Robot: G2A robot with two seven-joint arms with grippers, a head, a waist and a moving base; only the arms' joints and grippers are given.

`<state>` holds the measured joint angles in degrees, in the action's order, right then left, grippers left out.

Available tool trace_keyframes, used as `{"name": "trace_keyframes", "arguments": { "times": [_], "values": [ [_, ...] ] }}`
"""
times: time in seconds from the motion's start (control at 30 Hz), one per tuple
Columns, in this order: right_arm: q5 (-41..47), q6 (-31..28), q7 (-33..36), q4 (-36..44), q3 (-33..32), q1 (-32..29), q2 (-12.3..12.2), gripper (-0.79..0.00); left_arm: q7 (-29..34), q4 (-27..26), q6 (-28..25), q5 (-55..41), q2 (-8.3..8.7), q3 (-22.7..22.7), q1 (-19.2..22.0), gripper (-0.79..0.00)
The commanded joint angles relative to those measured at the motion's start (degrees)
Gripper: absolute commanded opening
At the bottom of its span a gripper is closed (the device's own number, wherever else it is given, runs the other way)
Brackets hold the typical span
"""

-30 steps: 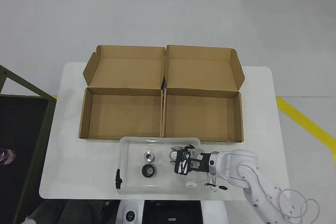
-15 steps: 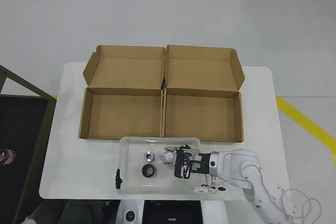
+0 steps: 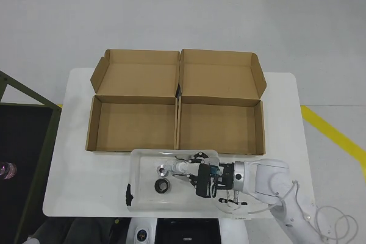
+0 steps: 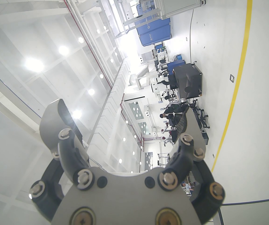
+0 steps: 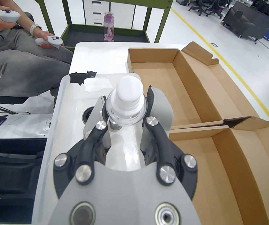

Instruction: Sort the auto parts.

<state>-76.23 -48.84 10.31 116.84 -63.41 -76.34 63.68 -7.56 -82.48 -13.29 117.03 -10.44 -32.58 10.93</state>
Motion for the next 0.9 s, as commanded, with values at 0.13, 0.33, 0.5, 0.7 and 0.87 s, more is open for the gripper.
{"name": "trace_keyframes", "arguments": {
  "times": [0.13,0.33,0.5,0.7,0.87],
  "values": [
    [1.5,0.0,-1.2,0.5,-1.2,1.5,-0.1,-0.785,0.0,0.0,0.0,0.0,0.0,0.0,0.0,0.0],
    [3.0,0.6,-2.4,1.0,-2.9,2.7,-0.3,-0.785,0.0,0.0,0.0,0.0,0.0,0.0,0.0,0.0],
    [3.6,1.3,-3.5,1.3,-4.8,3.2,-0.5,-0.785,0.0,0.0,0.0,0.0,0.0,0.0,0.0,0.0],
    [4.1,2.6,-6.3,0.3,-6.1,3.9,-0.5,-0.785,0.0,0.0,0.0,0.0,0.0,0.0,0.0,0.0],
    [4.0,3.2,-7.1,-1.7,-6.3,5.1,-0.5,-0.785,0.0,0.0,0.0,0.0,0.0,0.0,0.0,0.0]
  ]
}}
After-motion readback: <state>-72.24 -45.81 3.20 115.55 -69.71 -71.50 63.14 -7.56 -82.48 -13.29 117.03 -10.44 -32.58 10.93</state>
